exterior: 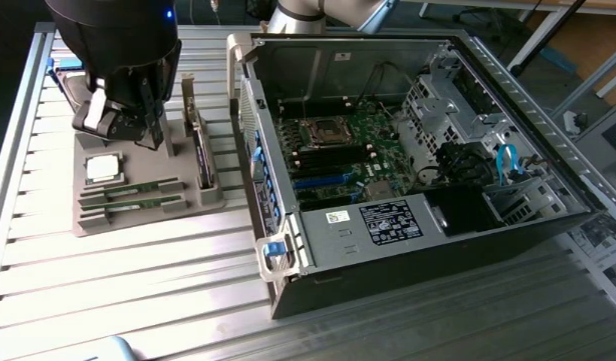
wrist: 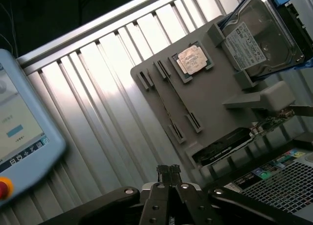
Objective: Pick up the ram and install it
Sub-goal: 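Pick up the ram and move it above insertion slot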
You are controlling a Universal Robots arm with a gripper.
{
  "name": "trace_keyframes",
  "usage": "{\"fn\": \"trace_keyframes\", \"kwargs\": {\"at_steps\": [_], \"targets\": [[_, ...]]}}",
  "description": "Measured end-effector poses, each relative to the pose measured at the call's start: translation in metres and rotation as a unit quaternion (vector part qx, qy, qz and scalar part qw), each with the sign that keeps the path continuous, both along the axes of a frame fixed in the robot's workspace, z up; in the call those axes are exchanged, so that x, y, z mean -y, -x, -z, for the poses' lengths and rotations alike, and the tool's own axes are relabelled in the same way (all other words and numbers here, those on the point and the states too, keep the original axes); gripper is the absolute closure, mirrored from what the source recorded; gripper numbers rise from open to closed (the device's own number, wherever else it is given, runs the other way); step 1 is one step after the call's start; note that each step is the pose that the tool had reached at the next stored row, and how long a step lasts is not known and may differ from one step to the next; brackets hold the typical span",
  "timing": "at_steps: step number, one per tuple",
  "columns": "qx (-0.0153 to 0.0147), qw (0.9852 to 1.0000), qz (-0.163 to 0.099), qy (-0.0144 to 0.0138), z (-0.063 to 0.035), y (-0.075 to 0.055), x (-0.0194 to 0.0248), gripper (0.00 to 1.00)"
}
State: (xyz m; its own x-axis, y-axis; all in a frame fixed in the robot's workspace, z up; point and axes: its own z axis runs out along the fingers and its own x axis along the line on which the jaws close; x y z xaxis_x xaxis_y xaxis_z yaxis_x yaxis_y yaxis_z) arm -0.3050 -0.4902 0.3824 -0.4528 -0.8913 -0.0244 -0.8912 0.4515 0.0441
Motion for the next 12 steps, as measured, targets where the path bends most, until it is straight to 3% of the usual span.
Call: {"fn": "trace_keyframes", "kwargs": {"at_steps": [12], "targets": [[0.0,0.9996,-0.027,0.0,0.0005,0.0,0.0,0.89]]}}
